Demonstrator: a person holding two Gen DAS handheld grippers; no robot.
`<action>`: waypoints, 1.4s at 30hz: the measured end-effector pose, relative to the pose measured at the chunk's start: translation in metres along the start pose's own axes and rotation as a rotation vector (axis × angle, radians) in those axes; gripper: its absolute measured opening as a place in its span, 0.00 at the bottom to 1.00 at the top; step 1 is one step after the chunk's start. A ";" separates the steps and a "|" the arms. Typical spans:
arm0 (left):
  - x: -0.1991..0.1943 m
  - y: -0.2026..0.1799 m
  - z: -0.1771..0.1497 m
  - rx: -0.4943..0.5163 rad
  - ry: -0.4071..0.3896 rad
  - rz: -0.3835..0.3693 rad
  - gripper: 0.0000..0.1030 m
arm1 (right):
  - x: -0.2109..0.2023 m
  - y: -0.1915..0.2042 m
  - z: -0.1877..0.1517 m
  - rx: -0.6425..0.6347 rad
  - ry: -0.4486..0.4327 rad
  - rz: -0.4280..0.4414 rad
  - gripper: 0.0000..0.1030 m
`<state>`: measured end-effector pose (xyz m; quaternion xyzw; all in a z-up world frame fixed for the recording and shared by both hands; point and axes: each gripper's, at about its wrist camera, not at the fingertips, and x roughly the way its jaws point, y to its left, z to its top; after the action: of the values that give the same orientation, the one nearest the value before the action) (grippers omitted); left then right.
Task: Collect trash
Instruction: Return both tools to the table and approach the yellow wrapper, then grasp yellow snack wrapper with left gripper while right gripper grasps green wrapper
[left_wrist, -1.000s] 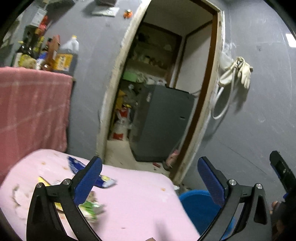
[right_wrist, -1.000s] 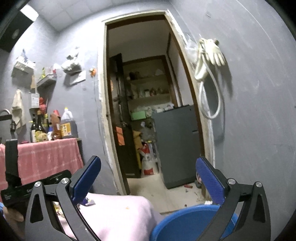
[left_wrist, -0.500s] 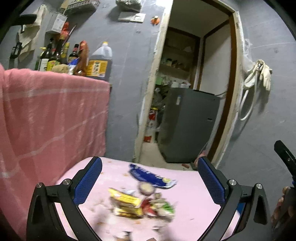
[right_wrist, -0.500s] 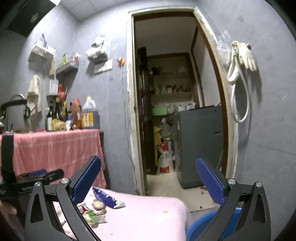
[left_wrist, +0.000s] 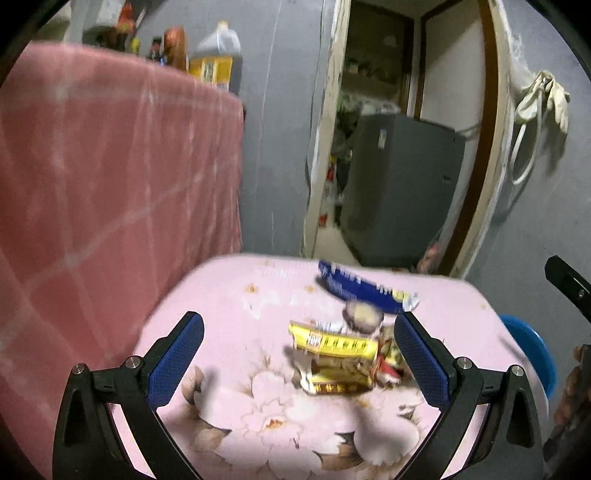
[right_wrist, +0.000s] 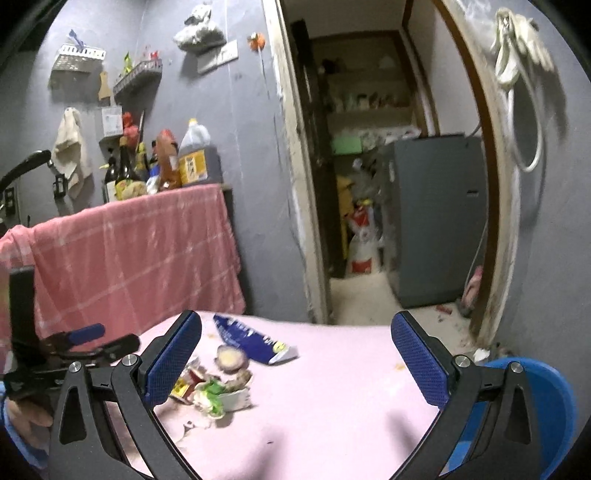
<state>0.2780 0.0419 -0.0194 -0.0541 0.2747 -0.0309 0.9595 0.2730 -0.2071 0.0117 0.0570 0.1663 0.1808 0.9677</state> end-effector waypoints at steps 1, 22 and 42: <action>0.004 0.001 -0.001 -0.001 0.022 -0.012 0.98 | 0.003 0.001 -0.001 -0.003 0.011 0.007 0.99; 0.032 0.004 -0.002 -0.013 0.135 -0.196 0.57 | 0.062 0.028 -0.035 -0.030 0.282 0.191 0.48; 0.026 -0.001 -0.004 -0.018 0.120 -0.244 0.27 | 0.081 0.041 -0.058 -0.090 0.439 0.243 0.38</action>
<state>0.2977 0.0380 -0.0363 -0.0935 0.3232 -0.1479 0.9300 0.3109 -0.1362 -0.0601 -0.0071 0.3564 0.3108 0.8811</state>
